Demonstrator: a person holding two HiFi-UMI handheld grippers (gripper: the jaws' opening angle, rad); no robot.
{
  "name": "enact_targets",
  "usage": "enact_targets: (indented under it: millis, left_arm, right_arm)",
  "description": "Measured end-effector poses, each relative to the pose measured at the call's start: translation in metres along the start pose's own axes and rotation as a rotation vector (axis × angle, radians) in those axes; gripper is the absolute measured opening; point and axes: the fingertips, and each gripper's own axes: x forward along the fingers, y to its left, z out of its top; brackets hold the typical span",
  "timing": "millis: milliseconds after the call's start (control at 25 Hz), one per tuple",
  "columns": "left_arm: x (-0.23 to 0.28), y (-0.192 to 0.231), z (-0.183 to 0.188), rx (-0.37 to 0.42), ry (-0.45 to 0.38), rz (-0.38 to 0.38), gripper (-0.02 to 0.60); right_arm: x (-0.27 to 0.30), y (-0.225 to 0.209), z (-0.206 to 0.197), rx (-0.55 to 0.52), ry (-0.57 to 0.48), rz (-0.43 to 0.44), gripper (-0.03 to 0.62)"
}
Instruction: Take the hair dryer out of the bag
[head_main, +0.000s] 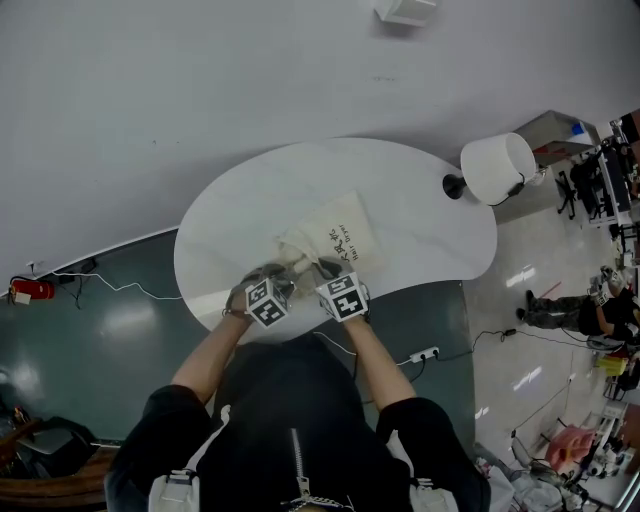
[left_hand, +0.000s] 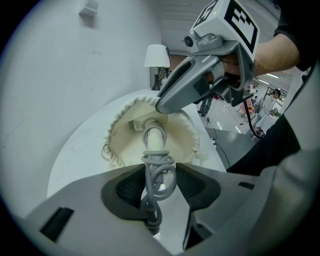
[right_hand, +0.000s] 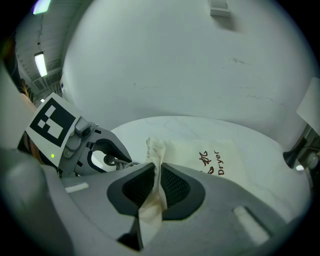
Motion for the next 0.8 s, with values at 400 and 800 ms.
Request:
enact_targets:
  millis: [400, 800]
  left_arm:
    - [-0.008, -0.006, -0.018, -0.023, 0.01, 0.009, 0.198]
    - [-0.016, -0.007, -0.038, -0.049, 0.024, 0.011, 0.198]
  right_arm:
    - [-0.001, 0.003, -0.003, -0.009, 0.0, 0.009, 0.038]
    - [-0.002, 0.003, -0.003, -0.012, -0.002, 0.02, 0.038]
